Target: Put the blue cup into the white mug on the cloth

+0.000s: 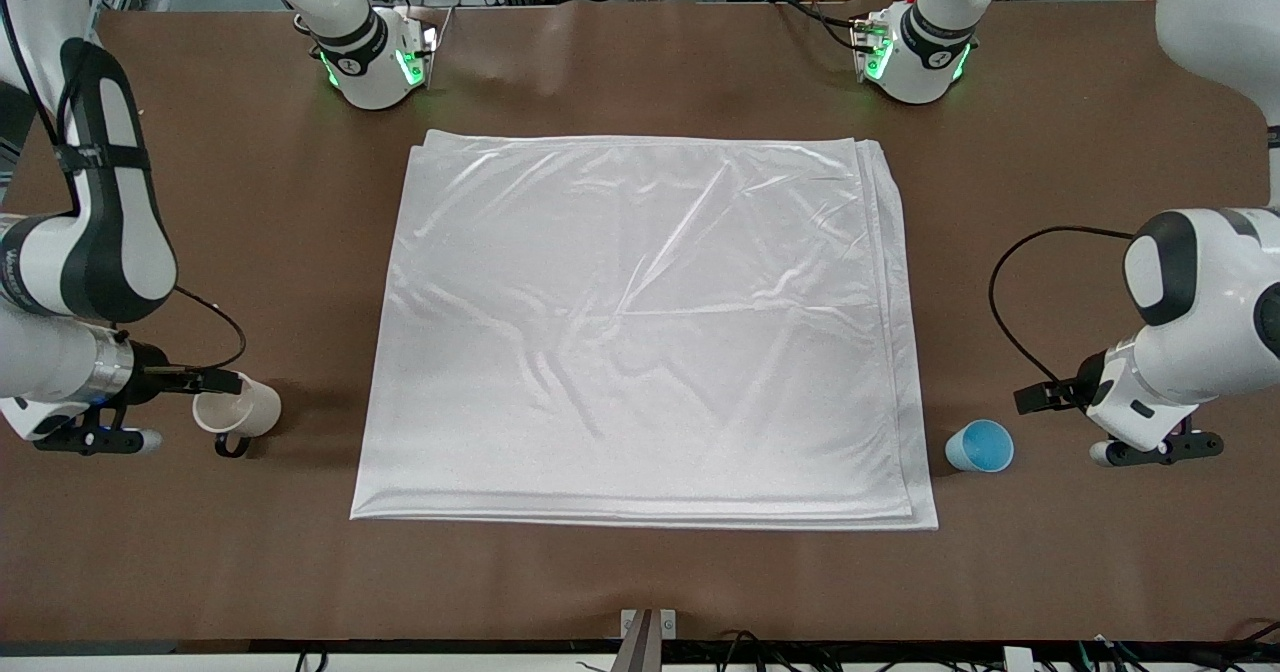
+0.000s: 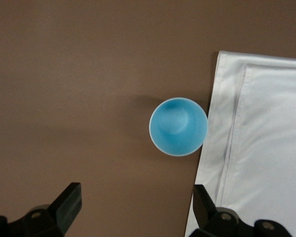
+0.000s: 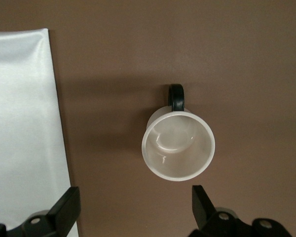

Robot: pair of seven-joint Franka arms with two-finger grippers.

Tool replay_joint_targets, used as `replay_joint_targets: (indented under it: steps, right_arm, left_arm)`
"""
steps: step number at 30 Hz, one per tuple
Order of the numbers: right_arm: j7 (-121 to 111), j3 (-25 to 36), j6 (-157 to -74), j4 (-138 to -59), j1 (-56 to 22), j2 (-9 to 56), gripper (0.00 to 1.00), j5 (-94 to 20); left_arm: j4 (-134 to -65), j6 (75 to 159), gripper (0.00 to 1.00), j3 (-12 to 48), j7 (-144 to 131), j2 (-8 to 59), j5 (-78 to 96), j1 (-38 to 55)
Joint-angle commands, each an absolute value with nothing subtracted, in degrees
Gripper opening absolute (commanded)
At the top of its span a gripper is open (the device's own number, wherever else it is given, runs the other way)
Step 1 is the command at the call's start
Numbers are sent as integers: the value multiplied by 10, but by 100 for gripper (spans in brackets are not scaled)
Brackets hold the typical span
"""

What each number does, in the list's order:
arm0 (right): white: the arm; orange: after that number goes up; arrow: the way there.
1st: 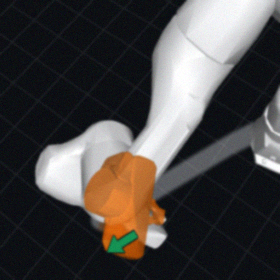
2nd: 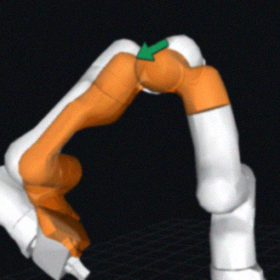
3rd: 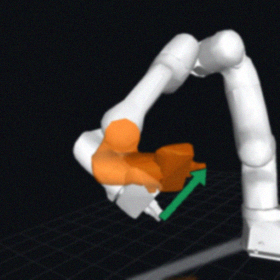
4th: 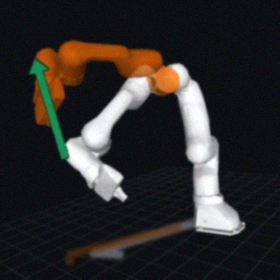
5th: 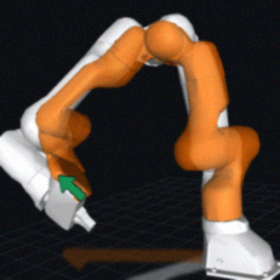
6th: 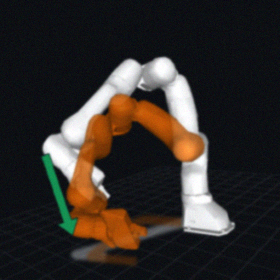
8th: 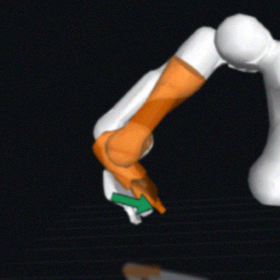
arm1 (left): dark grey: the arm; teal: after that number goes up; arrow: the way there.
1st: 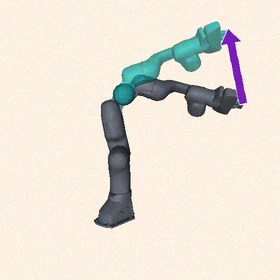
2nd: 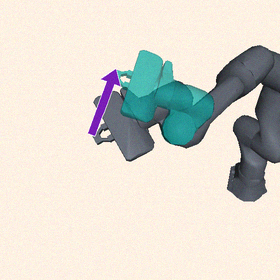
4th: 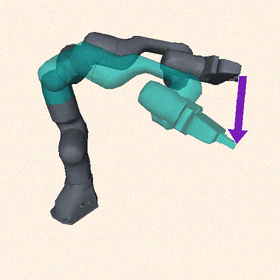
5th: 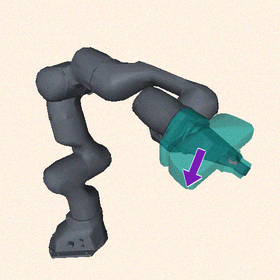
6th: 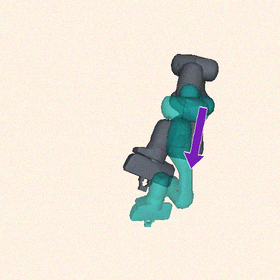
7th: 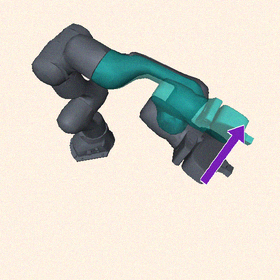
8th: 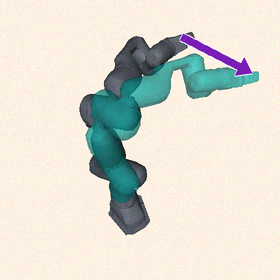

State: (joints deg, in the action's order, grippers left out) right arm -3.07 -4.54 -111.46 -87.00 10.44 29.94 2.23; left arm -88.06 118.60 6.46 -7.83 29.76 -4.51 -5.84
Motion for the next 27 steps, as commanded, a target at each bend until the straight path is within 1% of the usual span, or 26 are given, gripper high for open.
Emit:
replay_joint_targets:
  steps: [1, 10, 15, 27]
  right_arm:
    - [-62, -47, -1149, -854, 112, 331, 100, 30]
    - [-98, -46, -1177, -845, 123, 362, 100, 31]
    - [-116, -46, -1183, -829, 132, 382, 100, 31]
    - [-121, -45, -1247, -829, 137, 414, 100, 31]
  left_arm:
    - [-874, 1235, 100, 66, -75, 341, -60, -67]
    - [-874, 1284, 100, 66, -80, 379, -61, -61]
    - [-873, 1288, 100, 66, -80, 382, -62, -60]
    - [-873, 1325, 100, 66, -81, 397, -62, -60]
